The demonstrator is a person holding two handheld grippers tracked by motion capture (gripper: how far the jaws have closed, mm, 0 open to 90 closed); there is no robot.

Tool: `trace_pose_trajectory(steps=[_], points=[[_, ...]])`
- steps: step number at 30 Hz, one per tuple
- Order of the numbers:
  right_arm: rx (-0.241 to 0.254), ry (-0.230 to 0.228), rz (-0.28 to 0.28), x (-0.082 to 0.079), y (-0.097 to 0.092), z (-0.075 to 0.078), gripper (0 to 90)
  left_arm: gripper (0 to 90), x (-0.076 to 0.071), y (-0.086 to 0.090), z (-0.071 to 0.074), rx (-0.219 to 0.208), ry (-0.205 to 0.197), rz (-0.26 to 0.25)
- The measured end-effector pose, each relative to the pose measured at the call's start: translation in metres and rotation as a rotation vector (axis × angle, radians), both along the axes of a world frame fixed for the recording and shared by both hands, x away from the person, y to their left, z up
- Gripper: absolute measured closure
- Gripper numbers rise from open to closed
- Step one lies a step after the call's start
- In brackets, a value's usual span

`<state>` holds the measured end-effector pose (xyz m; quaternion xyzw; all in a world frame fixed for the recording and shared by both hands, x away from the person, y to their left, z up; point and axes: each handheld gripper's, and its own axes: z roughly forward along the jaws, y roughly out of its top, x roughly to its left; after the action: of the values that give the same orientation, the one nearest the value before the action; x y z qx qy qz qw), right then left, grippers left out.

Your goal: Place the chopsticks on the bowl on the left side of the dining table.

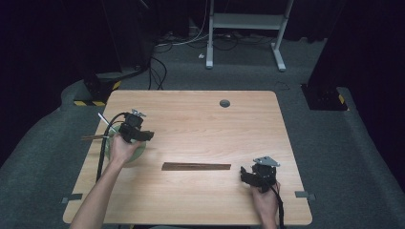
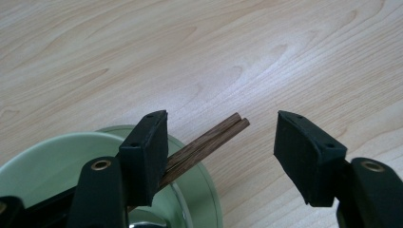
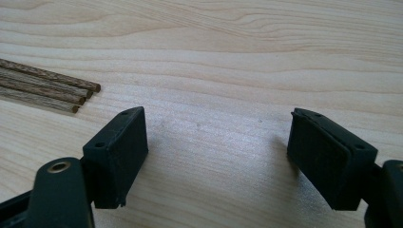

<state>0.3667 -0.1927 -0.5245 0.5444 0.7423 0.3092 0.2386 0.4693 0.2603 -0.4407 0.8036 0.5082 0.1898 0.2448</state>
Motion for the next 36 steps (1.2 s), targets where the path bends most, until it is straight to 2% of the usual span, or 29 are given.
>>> trace_pose_trajectory(steps=[6,13,15,30,36], points=[[0.000,0.000,0.000,0.000,0.000,0.000,20.7,36.2,-0.005,-0.004,0.002,-0.003,-0.015,-0.014],[0.000,0.000,0.000,0.000,0.000,0.000,20.7,35.8,-0.008,-0.006,0.001,0.012,-0.006,-0.034],[0.000,0.000,0.000,0.000,0.000,0.000,20.7,35.8,-0.010,-0.006,0.001,0.000,-0.010,-0.032],[0.000,0.000,0.000,0.000,0.000,0.000,20.7,35.7,-0.013,-0.012,-0.002,0.000,-0.007,-0.049],[0.000,0.000,0.000,0.000,0.000,0.000,20.7,35.1,-0.017,-0.013,-0.001,-0.007,-0.027,-0.050]])
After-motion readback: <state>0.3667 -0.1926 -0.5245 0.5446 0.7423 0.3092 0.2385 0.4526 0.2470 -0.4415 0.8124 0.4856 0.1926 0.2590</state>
